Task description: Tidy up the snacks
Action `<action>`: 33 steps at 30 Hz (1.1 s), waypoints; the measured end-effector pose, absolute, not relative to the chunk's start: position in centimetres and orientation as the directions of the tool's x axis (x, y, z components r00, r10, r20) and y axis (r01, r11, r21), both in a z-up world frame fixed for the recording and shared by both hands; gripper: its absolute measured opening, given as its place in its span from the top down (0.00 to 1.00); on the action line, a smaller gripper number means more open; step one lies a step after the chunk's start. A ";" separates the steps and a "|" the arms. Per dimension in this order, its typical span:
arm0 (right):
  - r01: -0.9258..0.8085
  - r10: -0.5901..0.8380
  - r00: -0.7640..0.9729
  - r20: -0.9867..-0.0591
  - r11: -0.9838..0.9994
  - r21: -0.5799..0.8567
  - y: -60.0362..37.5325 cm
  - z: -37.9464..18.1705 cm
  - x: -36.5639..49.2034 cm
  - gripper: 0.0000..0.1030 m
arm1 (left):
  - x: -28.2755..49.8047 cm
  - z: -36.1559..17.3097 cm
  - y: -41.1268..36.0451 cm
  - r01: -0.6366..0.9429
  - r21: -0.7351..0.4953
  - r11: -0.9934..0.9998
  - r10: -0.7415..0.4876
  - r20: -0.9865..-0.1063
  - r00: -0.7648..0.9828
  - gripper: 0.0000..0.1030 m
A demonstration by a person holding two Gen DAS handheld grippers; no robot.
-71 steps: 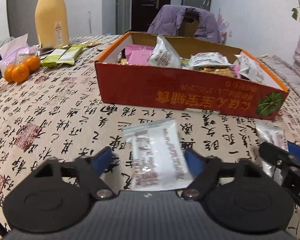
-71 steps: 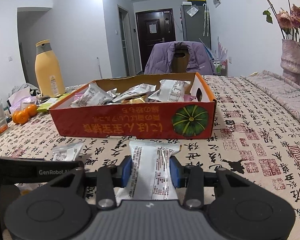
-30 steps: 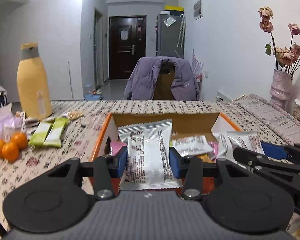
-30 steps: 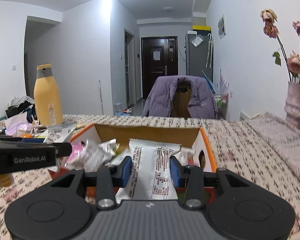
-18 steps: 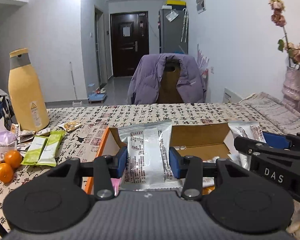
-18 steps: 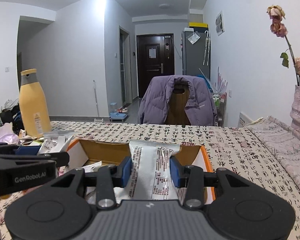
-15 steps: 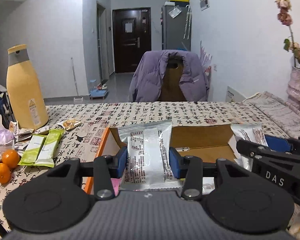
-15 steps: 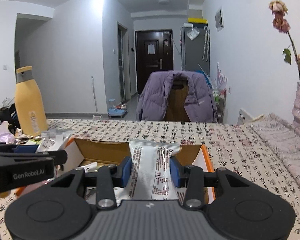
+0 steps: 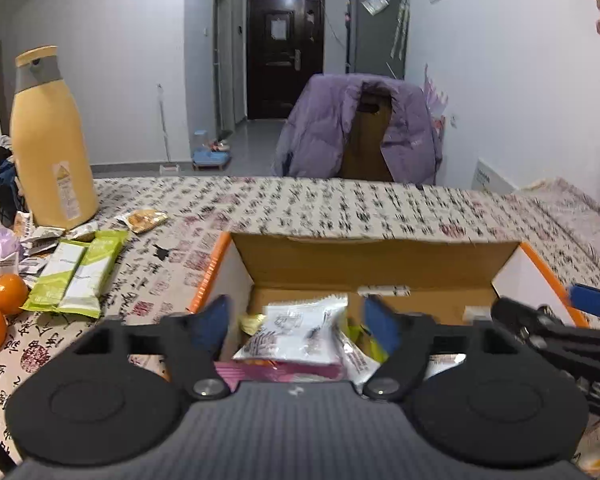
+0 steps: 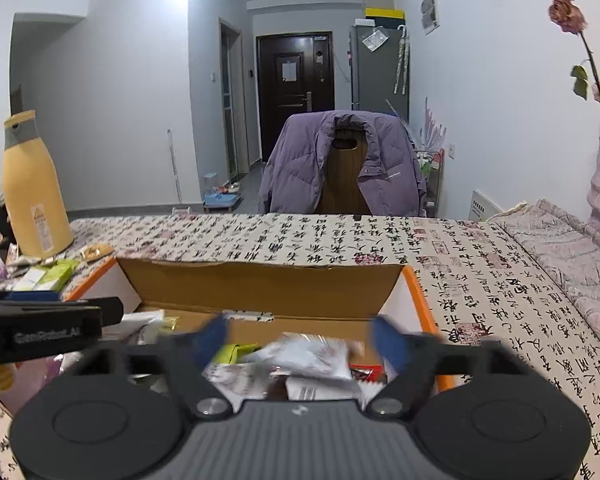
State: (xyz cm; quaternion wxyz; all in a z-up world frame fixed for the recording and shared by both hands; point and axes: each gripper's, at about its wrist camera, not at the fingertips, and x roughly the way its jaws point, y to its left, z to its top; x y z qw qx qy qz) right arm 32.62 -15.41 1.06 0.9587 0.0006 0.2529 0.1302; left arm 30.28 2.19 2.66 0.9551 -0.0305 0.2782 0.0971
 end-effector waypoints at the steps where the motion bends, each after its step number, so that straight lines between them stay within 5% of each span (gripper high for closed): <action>1: -0.254 0.259 0.838 -0.480 0.964 0.076 -15.7 1.1 32.5 0.05 | 30.0 2.8 2.4 -0.205 -0.010 0.979 0.169 -0.526 0.833 0.07; 3: -0.259 0.265 0.834 -0.483 0.962 0.081 -16.0 1.2 32.4 0.03 | 29.7 3.0 2.7 -0.196 -0.022 0.980 0.158 -0.510 0.845 0.00; 17: -0.248 0.242 0.842 -0.482 0.967 0.053 -16.3 1.6 29.5 0.00 | 26.6 3.5 3.6 -0.194 -0.063 0.979 0.138 -0.496 0.857 0.00; 33: -0.287 0.276 0.866 -0.417 0.957 0.037 -18.7 2.3 16.8 0.00 | 13.0 4.4 2.5 -0.061 -0.118 0.991 0.007 -0.413 0.911 0.00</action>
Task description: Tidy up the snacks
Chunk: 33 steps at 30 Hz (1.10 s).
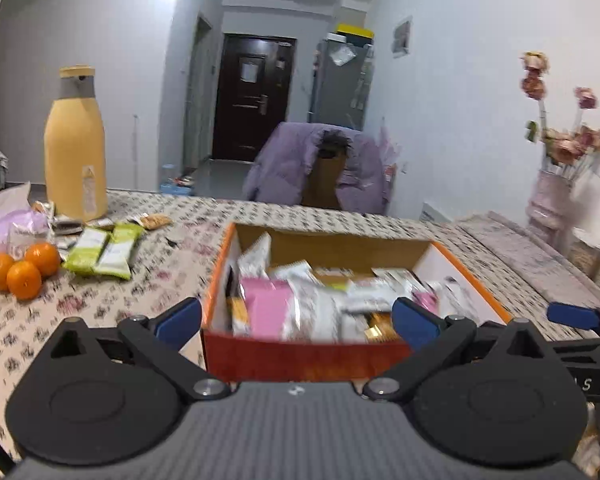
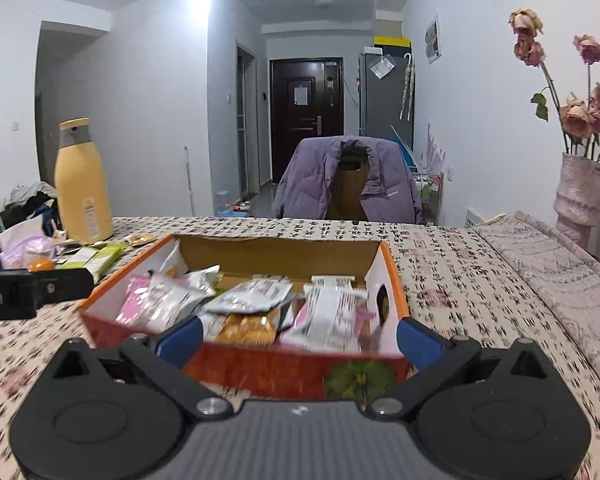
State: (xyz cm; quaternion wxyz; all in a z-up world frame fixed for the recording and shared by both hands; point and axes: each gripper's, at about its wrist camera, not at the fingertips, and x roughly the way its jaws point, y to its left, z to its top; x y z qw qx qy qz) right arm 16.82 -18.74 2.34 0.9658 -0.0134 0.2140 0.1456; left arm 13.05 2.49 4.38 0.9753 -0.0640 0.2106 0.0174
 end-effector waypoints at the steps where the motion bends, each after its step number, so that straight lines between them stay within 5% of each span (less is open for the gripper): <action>1: -0.287 0.277 0.867 -0.415 0.957 0.040 -19.0 2.3 16.0 0.00 | 12.2 4.2 2.5 -0.049 -0.123 0.991 -0.007 -0.415 0.910 0.00; 14: -0.289 0.289 0.848 -0.444 0.955 0.070 -21.8 -1.1 7.6 0.00 | 4.0 0.5 1.2 0.018 -0.080 0.997 -0.050 -0.413 0.910 0.00; 33: -0.310 0.315 0.824 -0.470 0.946 0.092 -21.2 -3.7 5.2 0.00 | 2.4 -2.6 0.8 0.050 -0.066 0.997 -0.075 -0.459 0.885 0.00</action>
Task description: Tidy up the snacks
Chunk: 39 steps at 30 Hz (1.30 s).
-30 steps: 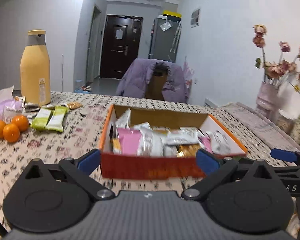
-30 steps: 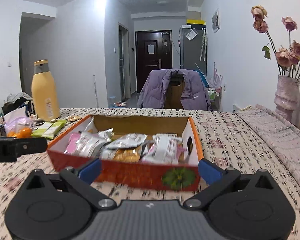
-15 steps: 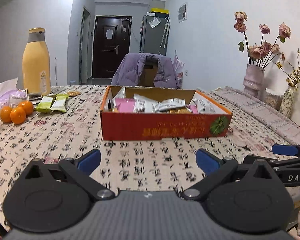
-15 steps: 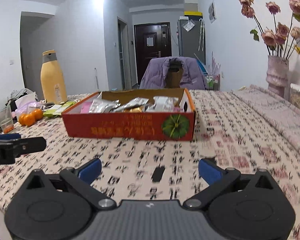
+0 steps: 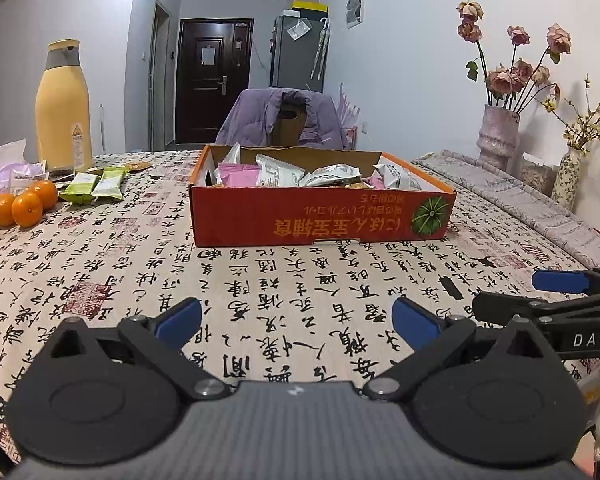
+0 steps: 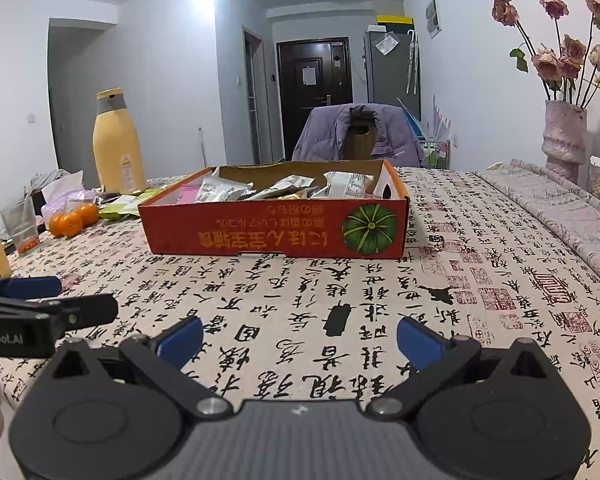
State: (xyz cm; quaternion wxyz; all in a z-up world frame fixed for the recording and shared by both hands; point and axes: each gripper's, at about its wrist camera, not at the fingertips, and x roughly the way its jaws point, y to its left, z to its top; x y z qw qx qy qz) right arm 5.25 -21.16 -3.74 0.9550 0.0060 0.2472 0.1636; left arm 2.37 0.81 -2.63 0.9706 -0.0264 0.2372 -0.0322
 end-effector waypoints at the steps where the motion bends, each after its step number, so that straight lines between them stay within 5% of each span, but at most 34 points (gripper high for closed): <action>1: -0.307 0.313 0.825 -0.470 0.947 0.092 -21.2 -3.8 5.2 0.00 | 2.4 -2.6 0.8 0.050 -0.066 0.997 -0.075 -0.458 0.886 0.00; 39: -0.302 0.306 0.825 -0.475 0.949 0.088 -21.2 -4.0 5.2 0.00 | 2.1 -2.7 1.0 0.053 -0.093 0.994 -0.090 -0.456 0.885 0.00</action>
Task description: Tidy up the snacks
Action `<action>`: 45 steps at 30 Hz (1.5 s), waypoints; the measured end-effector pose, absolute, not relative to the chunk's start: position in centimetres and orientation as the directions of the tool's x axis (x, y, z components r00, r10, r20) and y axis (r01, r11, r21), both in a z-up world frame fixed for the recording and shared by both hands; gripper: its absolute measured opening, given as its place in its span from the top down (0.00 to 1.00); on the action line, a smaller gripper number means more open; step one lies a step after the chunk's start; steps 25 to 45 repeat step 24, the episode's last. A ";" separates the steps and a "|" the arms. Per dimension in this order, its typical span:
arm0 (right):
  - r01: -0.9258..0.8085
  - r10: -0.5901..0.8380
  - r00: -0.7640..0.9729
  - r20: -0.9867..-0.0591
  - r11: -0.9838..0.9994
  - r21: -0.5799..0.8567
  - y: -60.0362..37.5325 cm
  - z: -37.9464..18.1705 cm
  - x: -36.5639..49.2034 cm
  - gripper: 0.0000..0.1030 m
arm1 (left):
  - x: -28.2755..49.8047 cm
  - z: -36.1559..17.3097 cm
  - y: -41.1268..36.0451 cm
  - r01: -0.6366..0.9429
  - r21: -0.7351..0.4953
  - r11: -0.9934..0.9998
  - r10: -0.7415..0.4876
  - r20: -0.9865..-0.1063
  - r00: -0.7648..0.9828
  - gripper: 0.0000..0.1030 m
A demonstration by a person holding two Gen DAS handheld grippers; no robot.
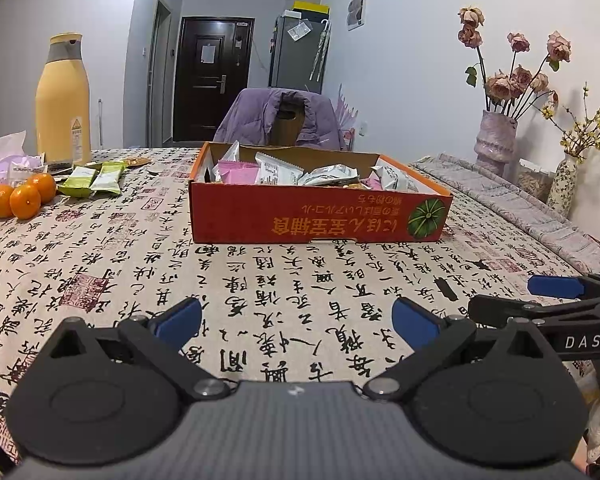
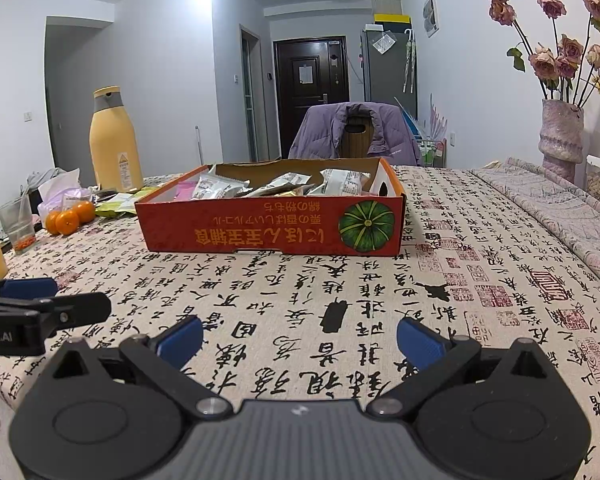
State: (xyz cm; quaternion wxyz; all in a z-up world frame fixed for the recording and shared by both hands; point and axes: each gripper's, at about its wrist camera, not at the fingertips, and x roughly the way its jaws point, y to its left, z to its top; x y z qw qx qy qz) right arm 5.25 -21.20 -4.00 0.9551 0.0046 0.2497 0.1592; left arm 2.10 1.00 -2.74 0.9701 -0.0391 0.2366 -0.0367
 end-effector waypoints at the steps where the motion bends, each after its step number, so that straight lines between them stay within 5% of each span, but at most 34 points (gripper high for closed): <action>1: -0.302 0.307 0.825 -0.475 0.949 0.088 -21.2 -4.0 5.3 0.00 | 2.1 -2.7 1.0 0.052 -0.094 0.994 -0.089 -0.457 0.885 0.00; 45: -0.299 0.303 0.820 -0.486 0.950 0.089 -21.3 -4.3 5.2 0.00 | 1.6 -2.7 1.3 0.064 -0.114 0.991 -0.107 -0.433 0.895 0.00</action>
